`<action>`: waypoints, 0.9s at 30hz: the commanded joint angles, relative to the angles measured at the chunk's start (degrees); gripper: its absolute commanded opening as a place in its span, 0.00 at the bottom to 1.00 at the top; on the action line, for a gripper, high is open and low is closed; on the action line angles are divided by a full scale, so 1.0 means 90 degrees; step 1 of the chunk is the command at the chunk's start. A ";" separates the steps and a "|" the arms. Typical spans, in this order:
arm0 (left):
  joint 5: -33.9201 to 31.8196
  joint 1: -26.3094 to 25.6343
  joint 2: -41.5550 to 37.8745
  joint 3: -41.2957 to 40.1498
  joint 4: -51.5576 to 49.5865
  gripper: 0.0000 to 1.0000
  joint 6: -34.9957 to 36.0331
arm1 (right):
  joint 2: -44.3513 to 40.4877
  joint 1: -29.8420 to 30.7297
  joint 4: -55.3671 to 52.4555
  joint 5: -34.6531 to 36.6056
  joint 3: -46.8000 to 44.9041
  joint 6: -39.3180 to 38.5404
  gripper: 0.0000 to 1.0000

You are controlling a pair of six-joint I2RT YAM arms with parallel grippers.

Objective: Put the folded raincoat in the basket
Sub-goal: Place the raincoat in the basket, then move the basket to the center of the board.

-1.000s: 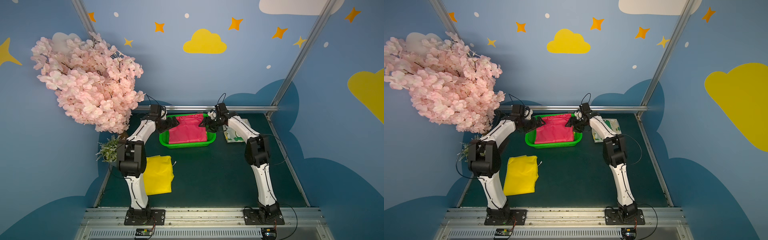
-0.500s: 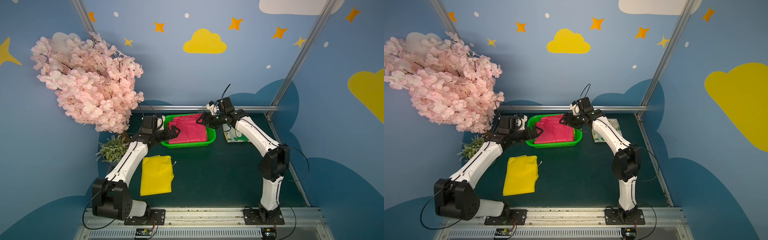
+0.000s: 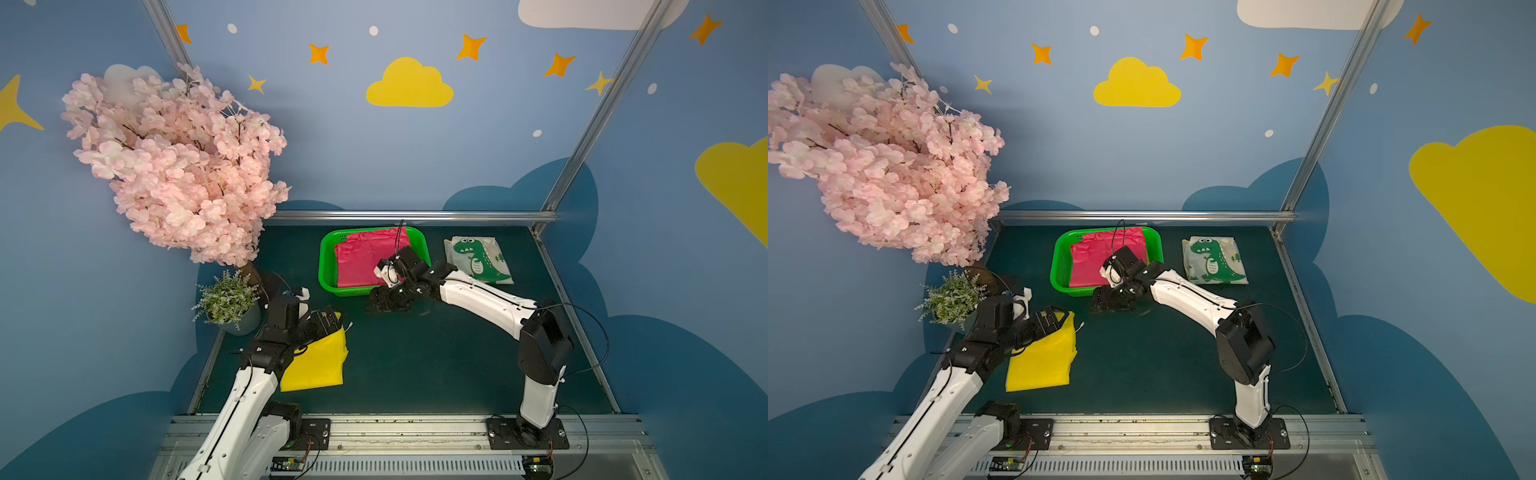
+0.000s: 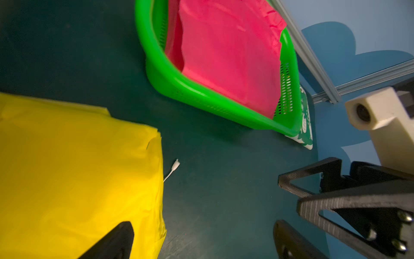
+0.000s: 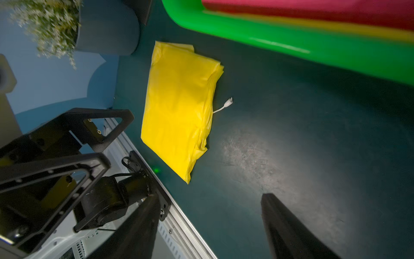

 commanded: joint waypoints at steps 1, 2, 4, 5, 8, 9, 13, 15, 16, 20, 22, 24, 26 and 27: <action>-0.0238 0.0070 -0.0280 -0.0211 -0.0475 1.00 -0.0387 | 0.0415 0.0265 0.0497 0.0165 -0.0095 0.0251 0.75; -0.0237 0.0095 -0.0331 -0.0245 -0.0531 1.00 -0.0426 | 0.0560 0.0357 0.0547 0.0213 -0.0071 0.0290 0.75; -0.0225 0.0146 -0.0381 -0.0242 -0.0619 1.00 -0.0429 | 0.0862 0.0475 0.0622 0.0173 -0.0011 0.0359 0.75; -0.0218 0.0181 -0.0367 -0.0214 -0.0678 1.00 -0.0412 | 0.1018 0.0521 0.0626 0.0180 0.0040 0.0378 0.75; -0.0184 0.0263 -0.0298 -0.0146 -0.0764 1.00 -0.0355 | 0.1371 0.0602 0.0628 0.0168 0.0191 0.0414 0.75; -0.0170 0.0292 -0.0272 -0.0135 -0.0771 1.00 -0.0350 | 0.1468 0.0619 0.0643 0.0142 0.0233 0.0428 0.75; -0.0103 0.0344 -0.0218 -0.0075 -0.0774 1.00 -0.0304 | 0.1750 0.0680 0.0651 0.0062 0.0432 0.0479 0.75; -0.0079 0.0352 -0.0225 -0.0056 -0.0766 1.00 -0.0284 | 0.1885 0.0725 0.0637 0.0047 0.0541 0.0497 0.75; -0.0076 0.0361 -0.0226 -0.0057 -0.0773 1.00 -0.0279 | 0.1957 0.0752 0.0636 0.0018 0.0608 0.0507 0.75; -0.0073 0.0363 -0.0237 -0.0084 -0.0788 1.00 -0.0263 | 0.2204 0.0844 0.0593 -0.0036 0.0872 0.0552 0.75; -0.0072 0.0373 -0.0264 -0.0095 -0.0798 1.00 -0.0271 | 0.2358 0.0884 0.0604 -0.0088 0.1014 0.0600 0.75; -0.0077 0.0373 -0.0293 -0.0104 -0.0812 1.00 -0.0272 | 0.2480 0.0914 0.0604 -0.0149 0.1170 0.0644 0.75; -0.0076 0.0372 -0.0314 -0.0114 -0.0827 1.00 -0.0274 | 0.2614 0.0943 0.0607 -0.0187 0.1327 0.0698 0.74; -0.0078 0.0373 -0.0329 -0.0114 -0.0847 1.00 -0.0273 | 0.2678 0.0954 0.0609 -0.0213 0.1422 0.0722 0.74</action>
